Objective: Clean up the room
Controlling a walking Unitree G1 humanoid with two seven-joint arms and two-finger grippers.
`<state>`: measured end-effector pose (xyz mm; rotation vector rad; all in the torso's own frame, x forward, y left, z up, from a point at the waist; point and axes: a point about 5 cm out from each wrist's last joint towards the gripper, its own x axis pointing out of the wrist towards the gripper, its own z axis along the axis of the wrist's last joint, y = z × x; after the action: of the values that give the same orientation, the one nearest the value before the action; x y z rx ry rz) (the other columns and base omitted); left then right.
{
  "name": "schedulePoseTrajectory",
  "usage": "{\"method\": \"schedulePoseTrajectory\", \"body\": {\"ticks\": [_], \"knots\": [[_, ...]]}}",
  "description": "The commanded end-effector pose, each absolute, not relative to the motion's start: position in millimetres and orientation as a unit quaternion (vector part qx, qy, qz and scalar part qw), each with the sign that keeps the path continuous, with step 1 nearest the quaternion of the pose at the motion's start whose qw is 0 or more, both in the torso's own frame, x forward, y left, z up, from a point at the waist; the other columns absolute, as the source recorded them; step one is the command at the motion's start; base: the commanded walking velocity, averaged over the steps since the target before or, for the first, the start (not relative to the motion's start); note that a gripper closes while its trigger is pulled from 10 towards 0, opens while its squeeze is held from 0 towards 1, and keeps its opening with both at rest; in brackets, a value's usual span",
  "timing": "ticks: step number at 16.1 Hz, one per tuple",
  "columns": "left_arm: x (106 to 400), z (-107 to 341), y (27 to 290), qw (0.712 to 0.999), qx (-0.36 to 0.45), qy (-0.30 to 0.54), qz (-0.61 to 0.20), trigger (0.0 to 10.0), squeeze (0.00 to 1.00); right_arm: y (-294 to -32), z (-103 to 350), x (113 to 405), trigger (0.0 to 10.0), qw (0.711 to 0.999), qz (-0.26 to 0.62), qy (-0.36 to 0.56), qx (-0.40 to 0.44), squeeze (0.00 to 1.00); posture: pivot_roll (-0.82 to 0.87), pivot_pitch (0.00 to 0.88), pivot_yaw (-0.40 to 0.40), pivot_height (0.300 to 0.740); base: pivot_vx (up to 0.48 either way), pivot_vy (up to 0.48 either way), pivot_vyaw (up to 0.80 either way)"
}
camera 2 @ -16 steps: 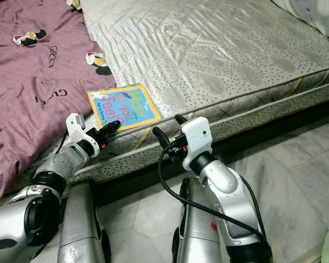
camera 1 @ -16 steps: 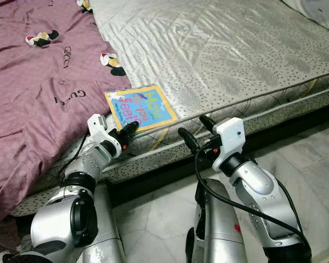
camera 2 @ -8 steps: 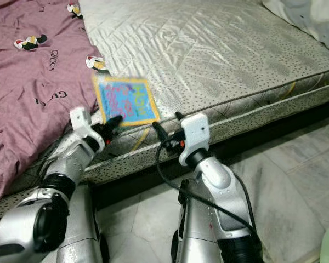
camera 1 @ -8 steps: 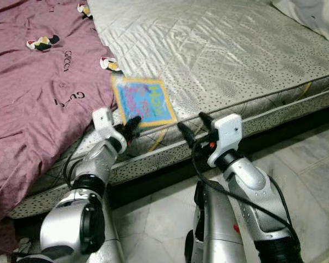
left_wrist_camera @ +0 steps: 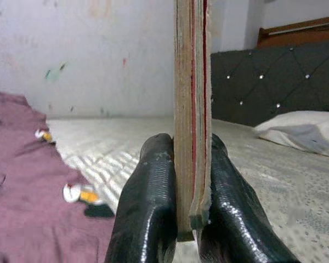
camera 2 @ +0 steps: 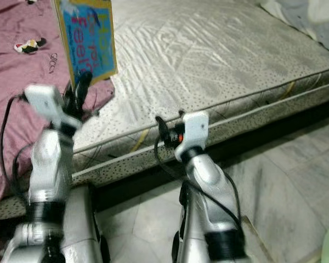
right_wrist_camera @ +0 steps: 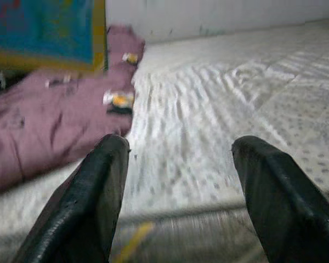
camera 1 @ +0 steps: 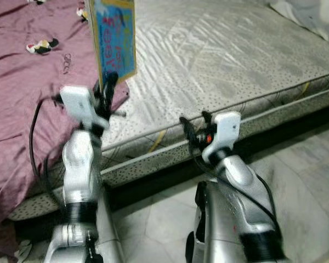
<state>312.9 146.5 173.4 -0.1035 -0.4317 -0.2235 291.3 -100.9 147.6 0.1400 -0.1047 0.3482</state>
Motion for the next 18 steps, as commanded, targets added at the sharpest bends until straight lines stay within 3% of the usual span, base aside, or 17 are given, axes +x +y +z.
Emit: {"method": "schedulePoseTrajectory", "body": {"ticks": [1,6,10,13,14,15,18], "knots": [[308.4,181.5,142.6,0.966,-0.034,-0.232,-0.105,0.0,0.00,-108.1,148.6,295.1,10.0,0.983,0.155,-0.058,0.075,0.00,0.03,0.003,-0.008,0.488,0.000,0.000,0.00],[287.5,160.9,129.6,0.977,-0.043,-0.181,-0.099,0.0,0.00,-125.6,154.5,313.6,10.0,0.989,0.111,-0.074,0.066,0.00,0.03,0.005,-0.013,0.539,0.000,0.000,0.00],[288.0,163.8,101.5,0.973,-0.054,-0.179,-0.132,0.0,0.00,-130.6,157.5,318.7,10.0,0.990,0.092,-0.084,0.069,0.00,0.02,0.000,-0.010,0.586,0.000,0.000,0.00],[284.7,144.0,104.0,0.983,-0.042,-0.130,-0.125,0.0,0.00,-134.7,156.4,316.8,10.0,0.990,0.083,-0.089,0.069,0.00,0.02,0.000,-0.010,0.614,0.000,0.000,0.00],[283.3,131.4,110.4,0.989,-0.032,-0.103,-0.101,6.5,0.00,-138.9,152.8,315.6,10.0,0.992,0.073,-0.085,0.065,0.00,0.02,0.001,-0.011,0.628,0.000,0.000,0.00],[279.8,120.5,119.6,0.994,-0.018,-0.081,-0.072,10.0,0.00,-143.5,150.7,314.7,10.0,0.993,0.061,-0.083,0.064,0.00,0.01,0.003,-0.009,0.642,0.000,0.000,0.00],[269.0,111.4,131.3,0.997,0.007,-0.066,-0.049,10.0,0.00,-150.2,151.9,314.0,10.0,0.994,0.045,-0.084,0.059,0.00,0.02,0.009,-0.009,0.674,0.000,0.000,0.00]]}}
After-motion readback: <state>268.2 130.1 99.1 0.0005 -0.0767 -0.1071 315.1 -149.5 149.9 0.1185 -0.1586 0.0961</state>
